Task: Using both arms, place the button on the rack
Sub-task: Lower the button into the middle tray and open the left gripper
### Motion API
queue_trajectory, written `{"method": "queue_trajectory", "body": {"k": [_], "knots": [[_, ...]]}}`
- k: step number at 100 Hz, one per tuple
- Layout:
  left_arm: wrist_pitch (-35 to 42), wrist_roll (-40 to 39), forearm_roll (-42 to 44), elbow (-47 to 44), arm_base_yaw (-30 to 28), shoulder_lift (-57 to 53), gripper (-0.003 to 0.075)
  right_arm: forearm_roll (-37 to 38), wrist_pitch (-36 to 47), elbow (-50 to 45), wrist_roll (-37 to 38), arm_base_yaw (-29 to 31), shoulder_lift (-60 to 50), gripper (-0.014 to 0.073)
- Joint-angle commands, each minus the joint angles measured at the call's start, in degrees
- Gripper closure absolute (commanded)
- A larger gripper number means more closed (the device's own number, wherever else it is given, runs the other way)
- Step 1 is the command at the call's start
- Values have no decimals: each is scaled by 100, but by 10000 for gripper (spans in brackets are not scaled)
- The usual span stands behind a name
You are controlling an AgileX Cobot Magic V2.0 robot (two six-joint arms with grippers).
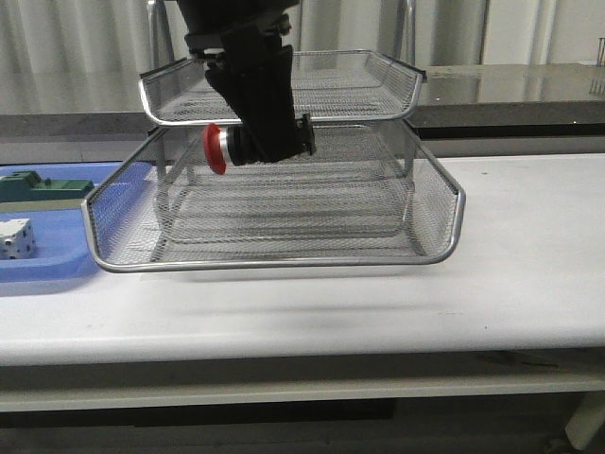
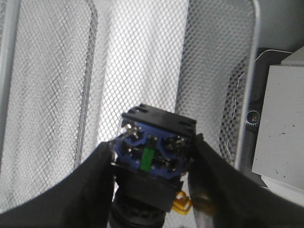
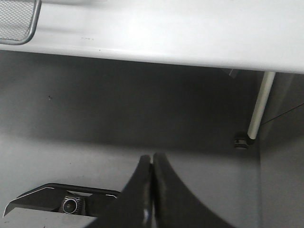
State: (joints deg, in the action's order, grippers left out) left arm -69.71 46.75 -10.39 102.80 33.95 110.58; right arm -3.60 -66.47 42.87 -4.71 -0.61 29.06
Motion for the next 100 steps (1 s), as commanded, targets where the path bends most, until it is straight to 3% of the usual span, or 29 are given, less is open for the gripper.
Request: {"method": "queue_trajectory", "body": {"k": [1,15,32,39,71,100], "knots": [[244,-50,-140,144,37,-239,603,-7,276,183,-22,-13,11,663],[350,-50,-140,144,37,-167,551,-7,276,183,-22,-13,11,663],[368,-50,-140,144,37,-134,353,-7,276,183,-22,-13,11,663],[368,-50,-140,144,37,-121,311,-7,276,183,-22,-13,11,663],[332,-50,-132,144,37,-109,309,-7,276,183,-22,-13,11,663],[-205,-99,-143,461,37,-348,311,-7,276,183,-22,-13,11,663]]}}
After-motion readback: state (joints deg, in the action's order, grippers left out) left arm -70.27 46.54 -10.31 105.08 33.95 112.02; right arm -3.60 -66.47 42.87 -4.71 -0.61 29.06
